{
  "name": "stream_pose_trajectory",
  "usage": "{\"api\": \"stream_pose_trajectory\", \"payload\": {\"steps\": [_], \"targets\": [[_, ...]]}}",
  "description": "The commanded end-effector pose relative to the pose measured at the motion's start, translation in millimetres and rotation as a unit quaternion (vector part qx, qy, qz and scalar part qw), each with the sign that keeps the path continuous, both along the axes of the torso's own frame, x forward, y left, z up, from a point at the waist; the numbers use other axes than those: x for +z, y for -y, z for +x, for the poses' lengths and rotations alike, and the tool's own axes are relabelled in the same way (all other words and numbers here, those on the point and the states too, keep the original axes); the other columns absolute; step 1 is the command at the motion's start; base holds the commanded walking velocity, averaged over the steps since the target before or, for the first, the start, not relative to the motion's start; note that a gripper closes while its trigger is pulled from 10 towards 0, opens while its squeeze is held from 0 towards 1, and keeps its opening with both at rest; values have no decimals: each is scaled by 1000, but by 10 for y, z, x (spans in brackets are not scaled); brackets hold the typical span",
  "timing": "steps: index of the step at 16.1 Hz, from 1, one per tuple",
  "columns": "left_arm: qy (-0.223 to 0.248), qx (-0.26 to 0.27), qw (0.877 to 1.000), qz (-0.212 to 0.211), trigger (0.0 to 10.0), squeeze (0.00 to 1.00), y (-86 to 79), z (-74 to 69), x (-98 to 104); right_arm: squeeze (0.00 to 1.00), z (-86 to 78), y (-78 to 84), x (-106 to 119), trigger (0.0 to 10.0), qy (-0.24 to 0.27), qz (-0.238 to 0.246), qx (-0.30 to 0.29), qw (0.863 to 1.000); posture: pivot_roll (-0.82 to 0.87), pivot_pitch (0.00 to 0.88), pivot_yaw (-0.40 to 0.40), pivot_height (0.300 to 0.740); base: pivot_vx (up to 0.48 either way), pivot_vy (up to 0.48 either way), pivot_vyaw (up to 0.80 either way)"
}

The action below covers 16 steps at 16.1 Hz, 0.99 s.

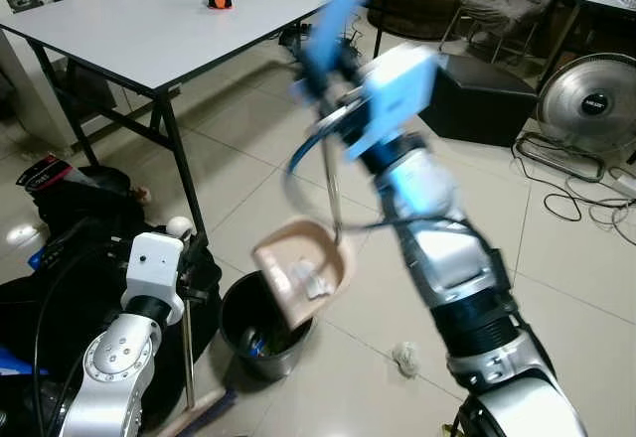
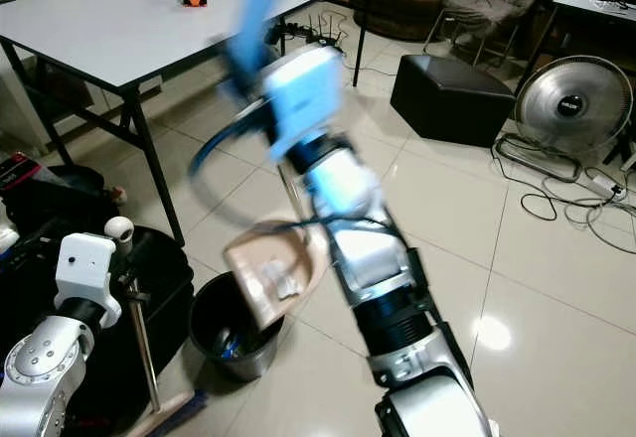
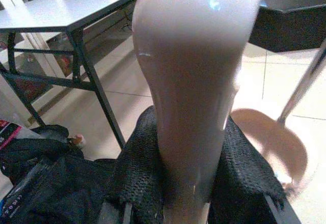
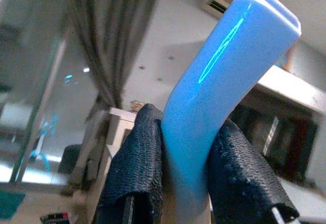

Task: Sweep floor

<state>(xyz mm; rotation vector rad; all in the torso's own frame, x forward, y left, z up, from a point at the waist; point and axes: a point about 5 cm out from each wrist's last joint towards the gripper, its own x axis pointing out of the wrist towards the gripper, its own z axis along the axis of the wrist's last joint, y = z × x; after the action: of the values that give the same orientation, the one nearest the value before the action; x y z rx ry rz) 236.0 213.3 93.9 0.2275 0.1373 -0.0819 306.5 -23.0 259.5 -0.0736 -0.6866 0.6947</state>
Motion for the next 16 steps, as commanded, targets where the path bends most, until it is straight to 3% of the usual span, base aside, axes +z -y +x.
{"api": "stream_pose_trajectory", "payload": {"steps": [1,5,9,12,14,16], "targets": [[14,-11,1000,12,10000,0,10,21,63,0,-98,-38,90,10000,50,-3,11,999,-9,0,-35,740,0,0,0],[10,-9,1000,10,10000,0,-3,19,53,0,-266,-231,16,10000,76,-29,51,995,-13,0,-31,740,0,0,0],[11,-15,1000,11,10000,0,0,30,60,0,-313,-300,-19,10000,93,-50,62,993,-18,0,-27,740,0,0,0],[7,-22,1000,9,10000,0,12,23,56,0,-248,-229,55,10000,93,-22,23,995,-19,0,-28,740,0,0,0],[-1,-32,999,13,10000,0,30,39,50,0,-159,-95,131,10000,104,-15,-32,994,-19,0,-28,740,0,0,0],[9,-50,999,7,10000,0,83,84,72,0,3,279,193,10000,85,-10,-132,988,-38,0,-22,740,0,0,0]]}}
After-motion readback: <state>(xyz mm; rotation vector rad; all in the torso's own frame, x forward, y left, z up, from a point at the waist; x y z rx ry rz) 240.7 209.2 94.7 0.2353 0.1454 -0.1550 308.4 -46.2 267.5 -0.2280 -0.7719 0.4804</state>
